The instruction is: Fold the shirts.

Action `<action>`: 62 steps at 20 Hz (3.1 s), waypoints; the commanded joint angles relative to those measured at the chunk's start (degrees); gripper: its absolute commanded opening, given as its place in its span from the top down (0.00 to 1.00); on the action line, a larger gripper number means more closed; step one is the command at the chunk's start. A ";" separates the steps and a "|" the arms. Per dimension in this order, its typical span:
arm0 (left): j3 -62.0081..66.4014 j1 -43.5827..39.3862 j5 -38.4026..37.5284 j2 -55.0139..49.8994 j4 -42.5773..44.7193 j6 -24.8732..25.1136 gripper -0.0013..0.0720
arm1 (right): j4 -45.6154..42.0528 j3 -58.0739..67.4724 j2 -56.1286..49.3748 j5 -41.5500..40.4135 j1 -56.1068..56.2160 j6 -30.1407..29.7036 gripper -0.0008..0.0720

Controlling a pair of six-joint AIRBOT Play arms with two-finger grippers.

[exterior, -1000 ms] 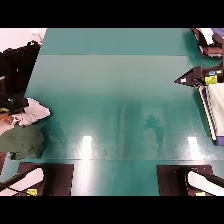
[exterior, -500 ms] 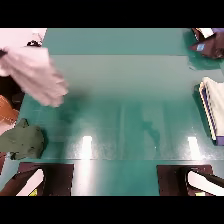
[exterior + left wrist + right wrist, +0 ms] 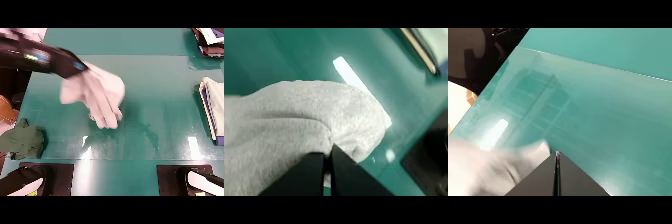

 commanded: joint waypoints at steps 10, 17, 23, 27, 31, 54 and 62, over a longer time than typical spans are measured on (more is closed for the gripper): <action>-1.18 3.89 -1.05 -19.28 6.73 3.34 0.40 | -0.09 0.50 -0.04 1.40 0.02 0.02 0.97; -24.11 10.03 9.49 -19.45 -0.31 9.38 0.40 | -0.11 0.37 -0.04 1.33 0.02 0.02 0.97; -33.38 10.05 20.48 -19.80 -16.04 20.37 0.40 | -0.11 0.37 -0.04 1.29 0.02 0.02 0.97; -33.35 9.60 27.26 -19.80 -19.19 21.11 0.40 | -0.11 0.37 -0.04 1.33 0.02 0.04 0.97; -33.38 5.25 32.72 -19.80 -18.08 22.86 0.40 | -0.35 0.37 -0.04 1.33 0.02 0.04 0.97; -21.70 9.33 19.15 -18.95 -5.07 21.55 0.95 | -5.42 -71.76 -1.29 -17.35 18.29 1.99 0.47; -21.68 9.35 14.34 -18.40 -3.93 21.11 0.95 | -8.22 -59.28 -10.80 -18.53 26.29 1.79 0.97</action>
